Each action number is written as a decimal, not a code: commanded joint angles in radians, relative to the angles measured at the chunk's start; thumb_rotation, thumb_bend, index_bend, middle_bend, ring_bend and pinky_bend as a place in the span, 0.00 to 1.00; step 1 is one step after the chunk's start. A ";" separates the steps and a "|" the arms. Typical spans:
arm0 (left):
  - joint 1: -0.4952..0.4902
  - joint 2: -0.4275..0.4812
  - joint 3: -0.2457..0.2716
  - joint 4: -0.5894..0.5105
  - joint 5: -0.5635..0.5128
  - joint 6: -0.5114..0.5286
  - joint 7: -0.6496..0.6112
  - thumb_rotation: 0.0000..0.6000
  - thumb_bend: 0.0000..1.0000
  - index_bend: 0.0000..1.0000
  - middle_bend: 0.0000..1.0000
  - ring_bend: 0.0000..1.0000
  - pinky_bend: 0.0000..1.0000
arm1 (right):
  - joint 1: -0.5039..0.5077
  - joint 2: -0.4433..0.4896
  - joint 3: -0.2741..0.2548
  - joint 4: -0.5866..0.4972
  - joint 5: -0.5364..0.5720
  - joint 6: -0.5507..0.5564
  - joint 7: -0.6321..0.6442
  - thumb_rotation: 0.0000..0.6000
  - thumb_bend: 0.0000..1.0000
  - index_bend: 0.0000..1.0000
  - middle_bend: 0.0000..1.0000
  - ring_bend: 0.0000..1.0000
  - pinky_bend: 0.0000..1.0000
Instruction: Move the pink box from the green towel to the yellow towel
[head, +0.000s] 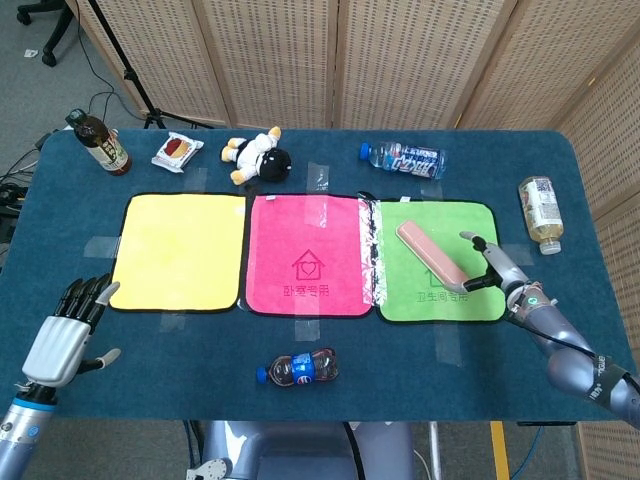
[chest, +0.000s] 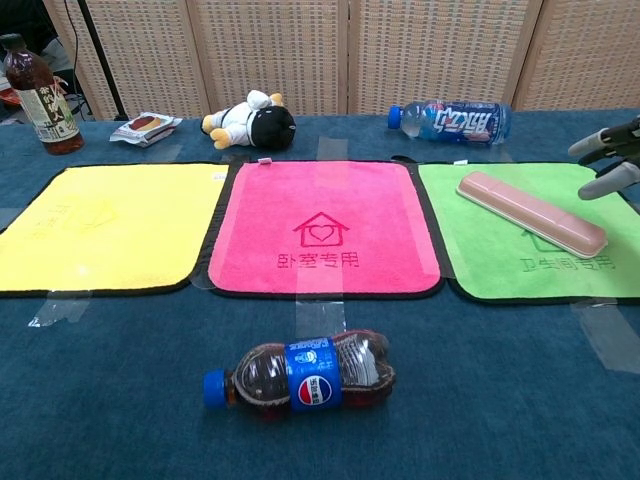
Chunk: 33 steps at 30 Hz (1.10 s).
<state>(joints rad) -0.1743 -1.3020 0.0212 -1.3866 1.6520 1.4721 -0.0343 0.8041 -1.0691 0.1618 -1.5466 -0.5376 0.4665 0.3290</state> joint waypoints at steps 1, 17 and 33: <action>-0.002 0.000 0.001 0.001 0.000 -0.003 -0.002 1.00 0.02 0.00 0.00 0.00 0.00 | 0.018 -0.013 -0.013 0.008 0.020 0.000 -0.017 1.00 0.16 0.00 0.00 0.00 0.00; -0.007 0.000 0.007 0.002 -0.003 -0.013 -0.009 1.00 0.02 0.00 0.00 0.00 0.00 | 0.080 -0.074 -0.047 0.070 0.107 -0.016 -0.054 1.00 0.16 0.00 0.00 0.00 0.00; -0.012 -0.001 0.014 0.001 -0.001 -0.023 -0.012 1.00 0.02 0.00 0.00 0.00 0.00 | 0.094 -0.111 -0.057 0.106 0.130 -0.039 -0.057 1.00 0.16 0.00 0.00 0.00 0.00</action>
<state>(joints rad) -0.1858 -1.3033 0.0356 -1.3854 1.6506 1.4492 -0.0463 0.8977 -1.1798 0.1051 -1.4409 -0.4081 0.4288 0.2724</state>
